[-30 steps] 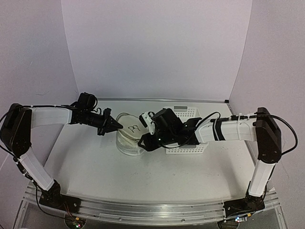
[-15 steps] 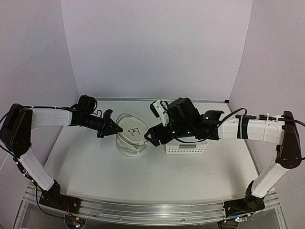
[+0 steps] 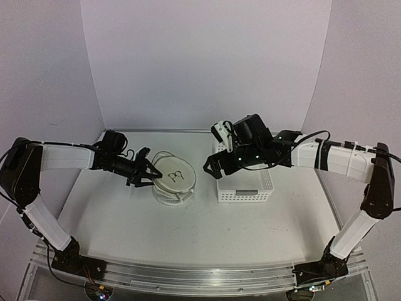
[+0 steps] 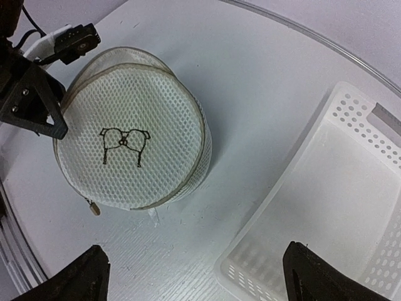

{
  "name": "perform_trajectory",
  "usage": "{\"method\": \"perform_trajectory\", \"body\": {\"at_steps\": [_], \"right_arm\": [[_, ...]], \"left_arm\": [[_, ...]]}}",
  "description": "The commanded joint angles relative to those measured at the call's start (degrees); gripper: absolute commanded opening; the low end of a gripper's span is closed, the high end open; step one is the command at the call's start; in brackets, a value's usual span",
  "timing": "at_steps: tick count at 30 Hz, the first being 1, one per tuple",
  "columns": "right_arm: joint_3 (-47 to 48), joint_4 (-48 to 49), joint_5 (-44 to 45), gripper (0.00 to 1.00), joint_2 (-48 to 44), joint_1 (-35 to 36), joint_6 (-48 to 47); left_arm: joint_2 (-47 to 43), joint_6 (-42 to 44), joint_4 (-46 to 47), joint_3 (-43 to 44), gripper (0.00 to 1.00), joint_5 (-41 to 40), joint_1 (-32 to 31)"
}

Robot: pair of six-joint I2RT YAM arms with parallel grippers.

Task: Unzip the laundry bag and remove the bra
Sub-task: Open the lid of the laundry bag.

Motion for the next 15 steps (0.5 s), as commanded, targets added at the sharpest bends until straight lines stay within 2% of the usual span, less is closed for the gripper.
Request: {"method": "perform_trajectory", "body": {"at_steps": [1, 10, 15], "right_arm": [[7.1, -0.4, -6.0, 0.98, 2.4, -2.2, -1.6], [22.2, -4.6, -12.5, 0.98, 14.2, -4.6, 1.8], [30.4, -5.4, -16.1, 0.97, 23.3, -5.9, 6.4]], "left_arm": [[-4.3, 5.3, -2.4, 2.4, 0.51, -0.4, 0.6], [-10.1, 10.9, -15.0, 8.6, 0.72, -13.0, 2.4], [-13.3, 12.2, -18.8, 10.0, 0.76, -17.3, 2.4]]}}
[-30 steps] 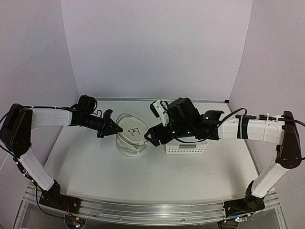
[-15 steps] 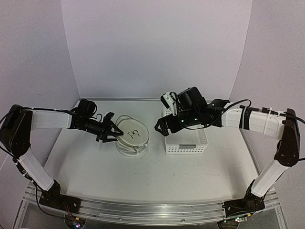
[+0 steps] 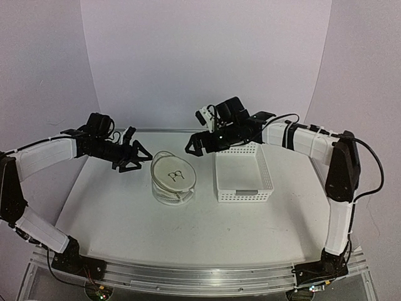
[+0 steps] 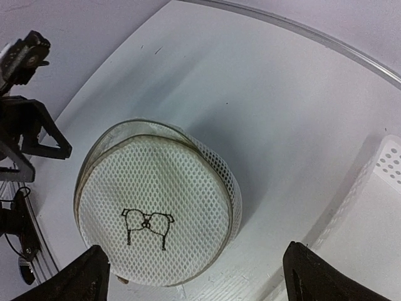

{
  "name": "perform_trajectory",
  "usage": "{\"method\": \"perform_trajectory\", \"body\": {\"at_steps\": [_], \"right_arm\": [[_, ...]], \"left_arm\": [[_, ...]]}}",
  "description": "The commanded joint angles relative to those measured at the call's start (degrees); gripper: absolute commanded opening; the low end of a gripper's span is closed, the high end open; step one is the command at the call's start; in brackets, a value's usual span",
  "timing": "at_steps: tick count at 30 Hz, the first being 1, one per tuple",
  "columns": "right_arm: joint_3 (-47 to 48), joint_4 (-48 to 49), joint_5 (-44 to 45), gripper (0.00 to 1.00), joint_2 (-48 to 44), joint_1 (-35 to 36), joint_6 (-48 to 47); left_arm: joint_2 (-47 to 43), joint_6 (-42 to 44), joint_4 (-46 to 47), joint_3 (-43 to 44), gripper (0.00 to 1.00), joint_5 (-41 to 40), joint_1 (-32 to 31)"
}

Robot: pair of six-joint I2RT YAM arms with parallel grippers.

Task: Unzip the laundry bag and remove the bra
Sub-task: Open the lid of the laundry bag.

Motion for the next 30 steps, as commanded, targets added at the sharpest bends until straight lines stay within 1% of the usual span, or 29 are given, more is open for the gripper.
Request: {"method": "perform_trajectory", "body": {"at_steps": [1, 3, 4, 7, 12, 24, 27, 30], "right_arm": [[7.3, -0.9, -4.5, 0.96, 6.8, -1.2, 4.2], [9.8, -1.1, -6.2, 0.94, 9.6, -2.0, 5.7], [11.3, -1.0, -7.6, 0.9, 11.9, -2.6, 6.5], [12.8, -0.9, -10.6, 0.85, 14.6, -3.2, 7.3], [15.1, -0.9, -15.7, 0.79, 18.4, -3.5, 8.7], [15.9, 0.4, -22.3, 0.65, 21.9, -3.6, 11.1], [15.9, 1.0, -23.5, 0.58, 22.3, -3.6, 11.5], [15.9, 1.4, -24.5, 0.45, 22.2, -3.6, 11.7]], "left_arm": [[-4.1, 2.8, -4.9, 3.3, 0.76, -5.1, 0.1], [-5.0, 2.7, -5.5, 3.3, 0.76, -5.2, 0.1], [-5.9, 2.7, -5.8, 3.2, 0.77, -5.6, 0.1], [-6.9, 2.5, -6.0, 2.8, 0.77, -5.9, 0.0], [-7.1, 1.9, -6.1, 2.3, 0.77, -6.6, 0.1], [-6.4, 1.4, -6.1, 3.1, 0.77, -6.0, 0.1], [-6.4, 1.4, -6.1, 3.1, 0.77, -6.0, 0.1], [-6.3, 1.4, -6.1, 3.1, 0.77, -6.1, 0.1]]}}
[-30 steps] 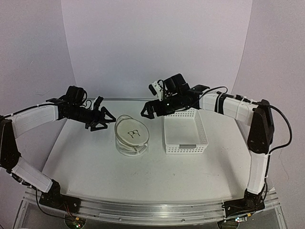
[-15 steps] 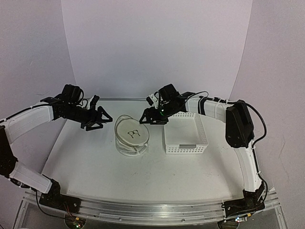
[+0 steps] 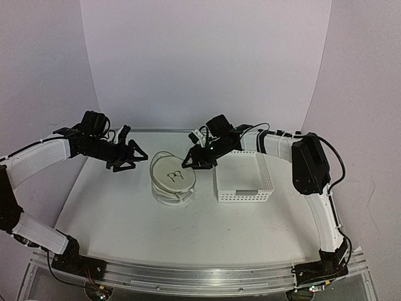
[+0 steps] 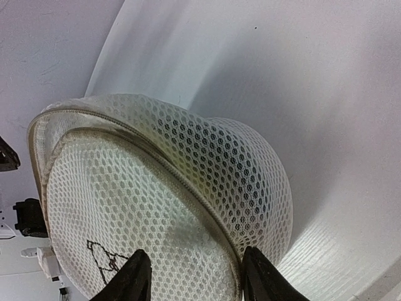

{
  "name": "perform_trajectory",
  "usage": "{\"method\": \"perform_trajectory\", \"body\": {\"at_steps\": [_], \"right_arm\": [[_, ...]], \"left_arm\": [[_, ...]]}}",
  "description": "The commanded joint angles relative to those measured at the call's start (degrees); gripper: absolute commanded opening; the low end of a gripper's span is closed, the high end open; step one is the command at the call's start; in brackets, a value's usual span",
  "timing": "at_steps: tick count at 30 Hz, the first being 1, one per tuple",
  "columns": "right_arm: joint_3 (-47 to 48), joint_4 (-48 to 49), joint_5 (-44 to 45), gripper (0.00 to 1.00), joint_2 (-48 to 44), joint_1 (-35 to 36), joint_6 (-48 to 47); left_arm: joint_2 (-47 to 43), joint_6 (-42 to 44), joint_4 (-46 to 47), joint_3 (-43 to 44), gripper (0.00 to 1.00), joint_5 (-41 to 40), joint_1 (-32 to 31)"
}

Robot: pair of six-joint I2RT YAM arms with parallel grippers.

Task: Unzip the laundry bag and remove the bra
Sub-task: Open the lid of the laundry bag.

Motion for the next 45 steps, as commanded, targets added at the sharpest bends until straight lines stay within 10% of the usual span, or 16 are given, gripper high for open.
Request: {"method": "perform_trajectory", "body": {"at_steps": [1, 11, 37, 45], "right_arm": [[2.5, 3.0, -3.1, 0.4, 0.2, 0.2, 0.5], [-1.3, 5.2, -1.4, 0.0, -4.0, 0.2, 0.2], [-28.3, 43.8, -12.5, 0.0, -22.4, 1.1, -0.9], [-39.6, 56.4, -13.2, 0.0, -28.9, 2.6, -15.6]], "left_arm": [[-1.0, 0.4, 0.1, 2.2, 0.77, -0.1, 0.1], [-0.2, 0.5, 0.1, 2.5, 0.77, 0.0, 0.1], [0.7, -1.1, 0.0, 8.6, 0.77, 3.1, 0.1], [-0.1, -0.5, 0.0, 12.5, 0.78, 5.8, 0.3]]}}
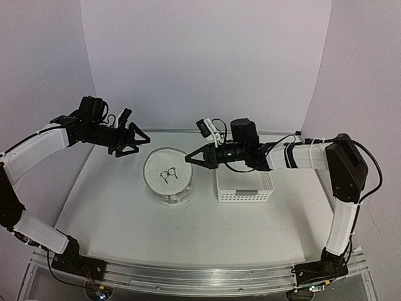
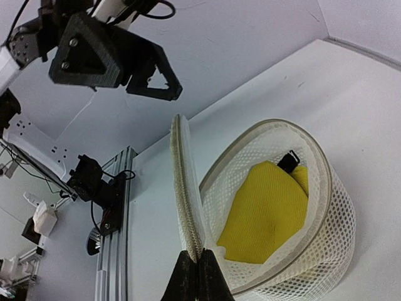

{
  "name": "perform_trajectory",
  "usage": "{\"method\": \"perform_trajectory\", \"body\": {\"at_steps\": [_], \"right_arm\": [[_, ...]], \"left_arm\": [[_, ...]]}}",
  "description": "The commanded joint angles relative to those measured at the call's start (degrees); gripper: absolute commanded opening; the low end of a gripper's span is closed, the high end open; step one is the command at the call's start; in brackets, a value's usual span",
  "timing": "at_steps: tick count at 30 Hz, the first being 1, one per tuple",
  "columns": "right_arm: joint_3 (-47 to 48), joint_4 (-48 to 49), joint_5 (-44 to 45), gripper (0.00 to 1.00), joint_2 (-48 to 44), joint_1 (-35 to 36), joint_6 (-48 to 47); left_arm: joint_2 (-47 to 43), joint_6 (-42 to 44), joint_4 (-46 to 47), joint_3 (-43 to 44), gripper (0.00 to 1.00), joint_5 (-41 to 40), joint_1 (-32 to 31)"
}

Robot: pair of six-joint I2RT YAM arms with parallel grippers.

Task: Unzip the laundry bag and remove the bra
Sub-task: Open the lid of the laundry bag.

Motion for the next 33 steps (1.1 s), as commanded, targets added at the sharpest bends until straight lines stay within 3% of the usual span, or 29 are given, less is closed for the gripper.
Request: {"method": "perform_trajectory", "body": {"at_steps": [1, 9, 14, 20, 28, 33], "right_arm": [[-3.3, 10.5, -1.8, 0.0, -6.6, 1.3, -12.0], [-9.8, 10.8, -0.9, 0.0, -11.0, 3.9, -39.1], [-12.5, 10.9, 6.3, 0.0, -13.3, 6.6, -52.9], [-14.1, 10.9, 13.9, 0.0, -14.4, 9.6, -63.0], [-19.6, 11.4, 22.0, 0.01, -18.0, 13.8, -70.9], [-22.6, 10.8, 23.7, 0.16, -20.8, 14.5, -71.5]], "left_arm": [[-1.7, 0.4, 0.5, 4.5, 0.78, 3.7, 0.3], [-1.0, 1.8, 0.5, 4.9, 0.78, 8.8, 0.4], [0.9, 1.6, 0.5, 4.1, 0.76, 14.4, 0.3], [2.7, 2.8, 0.5, 2.2, 0.67, 18.7, -0.3], [2.7, 2.9, 0.5, -0.5, 0.66, 18.3, -0.4], [3.4, 3.4, 0.5, -0.7, 0.66, 17.8, -0.4]]}}
